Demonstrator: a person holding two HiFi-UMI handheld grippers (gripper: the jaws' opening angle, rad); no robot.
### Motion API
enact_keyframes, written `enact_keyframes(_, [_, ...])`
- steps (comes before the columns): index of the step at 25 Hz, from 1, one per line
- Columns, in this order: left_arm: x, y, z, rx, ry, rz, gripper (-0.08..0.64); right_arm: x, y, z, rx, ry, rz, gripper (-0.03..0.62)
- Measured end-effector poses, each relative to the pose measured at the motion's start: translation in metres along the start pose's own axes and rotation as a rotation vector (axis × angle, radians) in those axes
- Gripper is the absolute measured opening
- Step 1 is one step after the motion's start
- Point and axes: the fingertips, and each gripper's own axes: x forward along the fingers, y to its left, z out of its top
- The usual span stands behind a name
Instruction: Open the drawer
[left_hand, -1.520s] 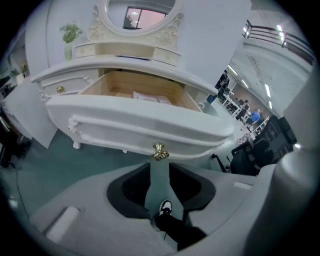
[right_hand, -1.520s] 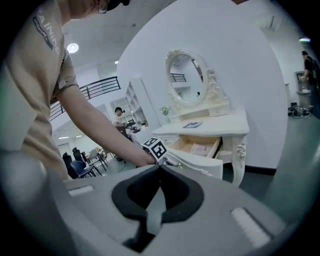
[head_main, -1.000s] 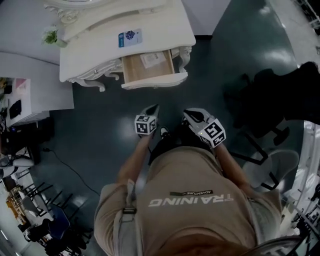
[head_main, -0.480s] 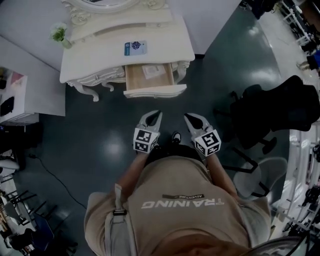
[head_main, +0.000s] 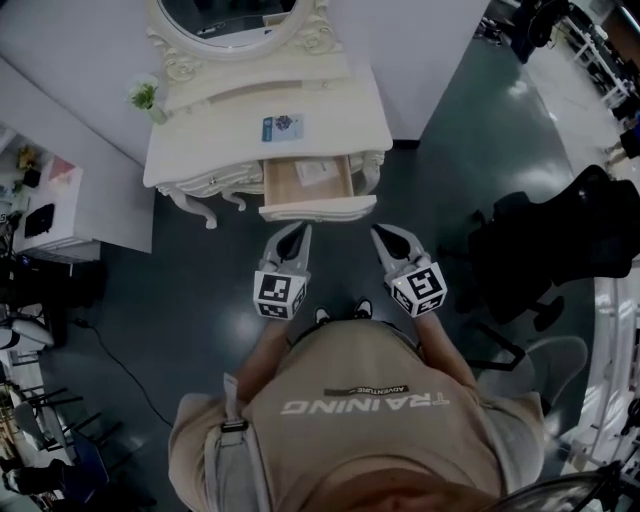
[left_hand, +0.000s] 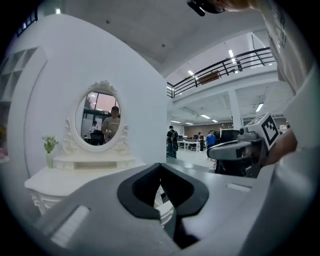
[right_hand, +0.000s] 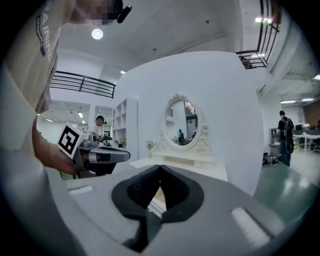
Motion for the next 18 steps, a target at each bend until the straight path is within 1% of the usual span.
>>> enact_keyframes(2, [0.0, -0.004, 0.006, 0.032, 0.0, 0.005, 0.008, -0.003, -0.002, -0.003, 0.021, 0.003, 0.014, 0.003])
enact_keyframes(5, [0.003, -0.009, 0.011, 0.039, 0.023, 0.011, 0.008, -0.005, -0.006, -0.003, 0.04, 0.012, 0.038, 0.003])
enact_keyframes(8, [0.008, -0.016, 0.019, 0.039, 0.016, 0.016, 0.008, -0.005, -0.012, 0.002, 0.017, 0.016, 0.069, 0.003])
enact_keyframes(10, [0.006, -0.022, 0.015, 0.038, 0.008, 0.024, 0.008, -0.006, -0.013, 0.002, -0.012, 0.018, 0.09, 0.003])
enact_keyframes(12, [0.001, -0.03, 0.006, 0.02, 0.018, 0.03, 0.008, -0.011, -0.01, -0.001, -0.035, 0.023, 0.104, 0.003])
enact_keyframes(16, [-0.01, -0.041, -0.003, -0.092, 0.032, 0.004, 0.008, -0.02, -0.008, 0.001, -0.07, 0.03, 0.108, 0.003])
enact_keyframes(18, [-0.015, -0.042, -0.001, -0.079, 0.034, -0.001, 0.008, -0.022, -0.006, 0.005, -0.091, 0.025, 0.11, 0.003])
